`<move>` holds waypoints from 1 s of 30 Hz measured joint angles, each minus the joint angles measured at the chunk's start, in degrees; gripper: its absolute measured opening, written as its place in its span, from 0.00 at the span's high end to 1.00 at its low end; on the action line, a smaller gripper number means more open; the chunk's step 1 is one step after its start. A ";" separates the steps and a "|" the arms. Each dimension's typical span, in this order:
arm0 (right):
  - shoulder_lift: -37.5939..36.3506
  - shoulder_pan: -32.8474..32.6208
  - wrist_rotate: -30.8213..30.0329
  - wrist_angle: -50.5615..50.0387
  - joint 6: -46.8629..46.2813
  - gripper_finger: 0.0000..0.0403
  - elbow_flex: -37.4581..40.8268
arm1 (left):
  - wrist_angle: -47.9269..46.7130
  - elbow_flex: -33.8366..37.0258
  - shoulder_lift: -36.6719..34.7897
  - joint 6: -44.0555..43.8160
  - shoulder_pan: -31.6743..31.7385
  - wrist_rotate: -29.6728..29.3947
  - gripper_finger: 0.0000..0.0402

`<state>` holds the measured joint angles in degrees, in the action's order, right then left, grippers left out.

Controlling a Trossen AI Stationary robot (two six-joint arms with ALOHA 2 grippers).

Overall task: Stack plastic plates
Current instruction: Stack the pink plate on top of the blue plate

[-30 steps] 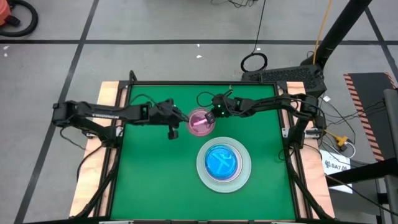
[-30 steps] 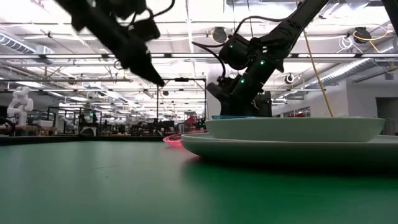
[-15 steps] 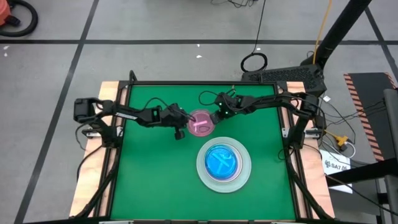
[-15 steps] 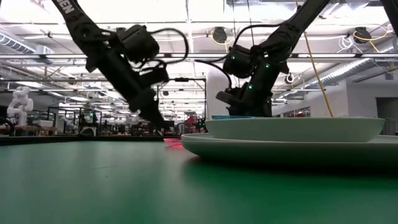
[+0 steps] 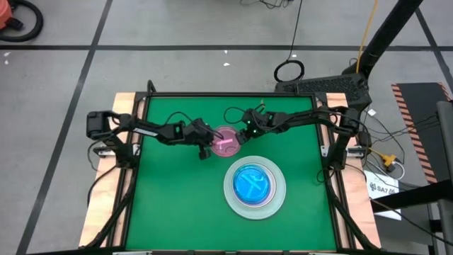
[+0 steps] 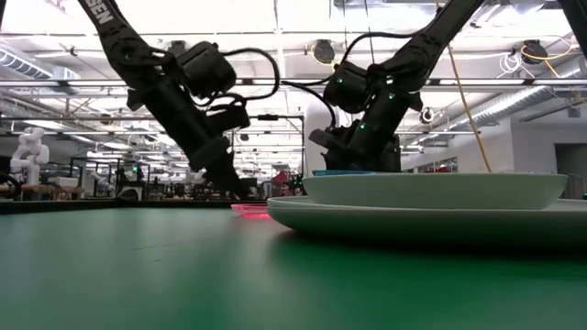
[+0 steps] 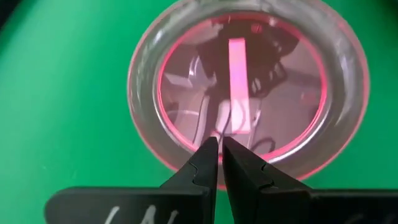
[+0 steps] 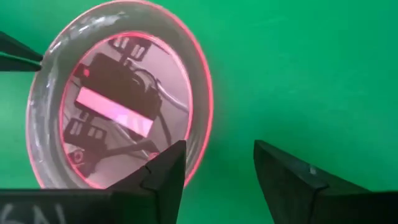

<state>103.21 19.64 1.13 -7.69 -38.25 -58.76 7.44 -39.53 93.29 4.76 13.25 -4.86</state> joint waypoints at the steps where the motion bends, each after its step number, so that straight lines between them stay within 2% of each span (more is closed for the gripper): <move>1: -0.31 0.02 0.07 -0.35 -0.09 0.55 0.02 | -0.36 0.00 0.39 -0.24 0.00 0.00 0.92; 9: 0.72 -1.70 -0.97 1.29 -2.37 0.56 -0.26 | -0.12 -0.13 4.73 -1.93 -0.04 -0.08 0.92; 18: 1.82 -2.78 -2.77 5.27 -2.68 0.58 -0.24 | 0.48 -0.09 4.90 -2.31 -0.04 -0.15 0.92; 23: 1.82 -2.78 -2.68 7.55 -3.10 0.69 -0.24 | 0.91 -0.04 4.96 -3.51 -0.04 -0.20 0.92; 30: 1.82 -2.75 -2.93 7.98 -3.71 0.88 -0.24 | 1.42 0.02 4.52 -4.99 -0.04 -0.50 0.92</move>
<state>105.03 16.88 -1.80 0.29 -41.96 -59.00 8.86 -39.51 97.81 -0.23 13.21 -5.36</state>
